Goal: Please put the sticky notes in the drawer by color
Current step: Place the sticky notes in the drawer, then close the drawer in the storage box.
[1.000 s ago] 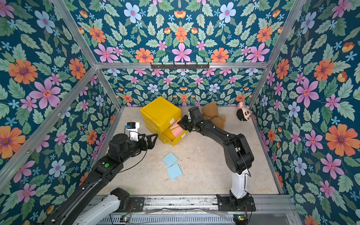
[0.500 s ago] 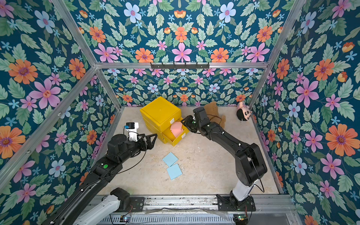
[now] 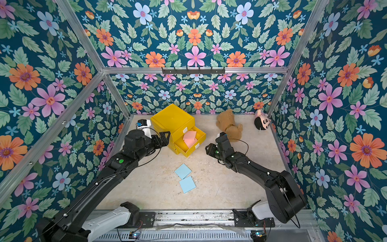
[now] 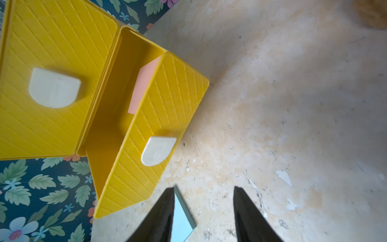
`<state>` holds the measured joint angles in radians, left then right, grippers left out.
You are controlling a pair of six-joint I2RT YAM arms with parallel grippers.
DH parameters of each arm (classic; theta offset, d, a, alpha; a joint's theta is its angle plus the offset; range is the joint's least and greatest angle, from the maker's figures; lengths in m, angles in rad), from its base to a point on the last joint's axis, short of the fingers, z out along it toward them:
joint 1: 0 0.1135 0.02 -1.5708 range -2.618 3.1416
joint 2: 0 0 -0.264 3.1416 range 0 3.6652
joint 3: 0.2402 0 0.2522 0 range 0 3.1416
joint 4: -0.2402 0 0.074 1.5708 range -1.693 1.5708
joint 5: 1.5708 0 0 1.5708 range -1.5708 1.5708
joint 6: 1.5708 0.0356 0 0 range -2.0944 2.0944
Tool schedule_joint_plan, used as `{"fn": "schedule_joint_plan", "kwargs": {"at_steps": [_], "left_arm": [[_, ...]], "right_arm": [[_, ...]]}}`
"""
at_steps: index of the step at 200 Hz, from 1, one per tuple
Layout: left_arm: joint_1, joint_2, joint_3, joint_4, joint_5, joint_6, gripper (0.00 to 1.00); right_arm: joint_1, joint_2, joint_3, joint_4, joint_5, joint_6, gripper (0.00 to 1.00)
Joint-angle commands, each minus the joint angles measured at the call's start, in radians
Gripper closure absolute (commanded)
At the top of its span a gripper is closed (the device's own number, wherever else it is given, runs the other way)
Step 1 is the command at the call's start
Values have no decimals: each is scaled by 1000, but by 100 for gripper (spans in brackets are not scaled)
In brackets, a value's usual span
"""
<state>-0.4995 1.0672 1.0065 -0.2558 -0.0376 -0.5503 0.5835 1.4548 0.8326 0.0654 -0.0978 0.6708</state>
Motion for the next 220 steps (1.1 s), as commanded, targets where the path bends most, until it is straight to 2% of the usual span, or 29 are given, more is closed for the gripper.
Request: {"fn": "schedule_joint_plan", "kwargs": {"at_steps": [1,42,75,191,220], "left_arm": [[1,54,53,-70,-117,-10,5],[1,122,99,-103,-150,47,20],[2,167,111,-117,-146,74,24],[7,137,107,-137,-139,79,22],[7,137,112,-137,-133,79,21]], "right_arm": [[4,65,52,19,-19,-96,60],[19,184,149,28,-80,-112,75],[46,283,237,19,-105,-121,76],[71,531,506,46,-130,-157,77],[71,564,532,71,-127,-163,77]]}}
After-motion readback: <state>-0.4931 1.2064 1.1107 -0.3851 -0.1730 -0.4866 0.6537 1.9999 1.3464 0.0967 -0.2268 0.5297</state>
